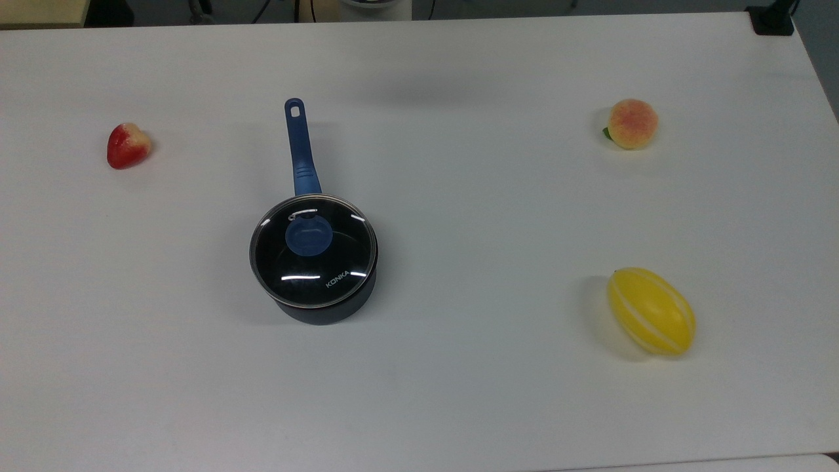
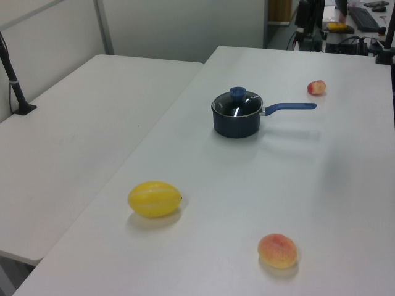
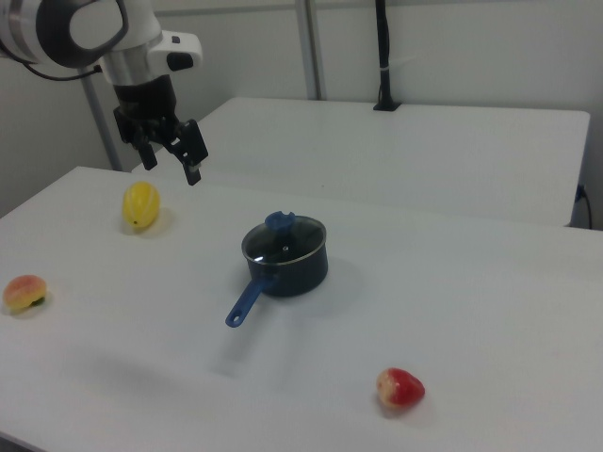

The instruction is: Open lid

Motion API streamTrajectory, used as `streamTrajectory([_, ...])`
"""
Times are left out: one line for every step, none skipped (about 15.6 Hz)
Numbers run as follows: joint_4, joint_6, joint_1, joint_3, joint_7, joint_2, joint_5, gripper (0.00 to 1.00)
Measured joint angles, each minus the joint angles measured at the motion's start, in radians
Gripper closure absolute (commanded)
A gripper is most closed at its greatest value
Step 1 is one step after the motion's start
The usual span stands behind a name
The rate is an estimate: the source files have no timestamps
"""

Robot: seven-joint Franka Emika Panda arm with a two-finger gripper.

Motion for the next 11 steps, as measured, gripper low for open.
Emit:
streamTrajectory([-0.004,0.0,0.0,0.0,0.0,0.002,0.0,0.0])
streamTrajectory([-0.008,0.0,0.0,0.0,0.0,0.005,0.0,0.0])
streamTrajectory([-0.012,0.0,0.0,0.0,-0.001,0.011,0.0,0.0])
streamTrajectory([-0.013,0.009,0.0,0.0,-0.001,0.019,0.0,0.0])
streamTrajectory([-0.013,0.032,0.0,0.0,-0.001,0.028,0.0,0.0])
streamTrajectory([-0.014,0.066,0.001,0.0,-0.001,0.04,0.0,0.0])
streamTrajectory([-0.014,0.101,0.001,0.0,-0.001,0.054,0.0,0.0])
streamTrajectory([-0.014,0.136,0.002,0.0,-0.001,0.07,0.0,0.0])
streamTrajectory([-0.014,0.168,0.002,0.0,0.0,0.086,0.0,0.0])
streamTrajectory([-0.013,0.2,0.002,0.0,0.005,0.102,0.0,0.0])
streamTrajectory([-0.012,0.234,0.002,0.0,0.024,0.117,0.0,0.0])
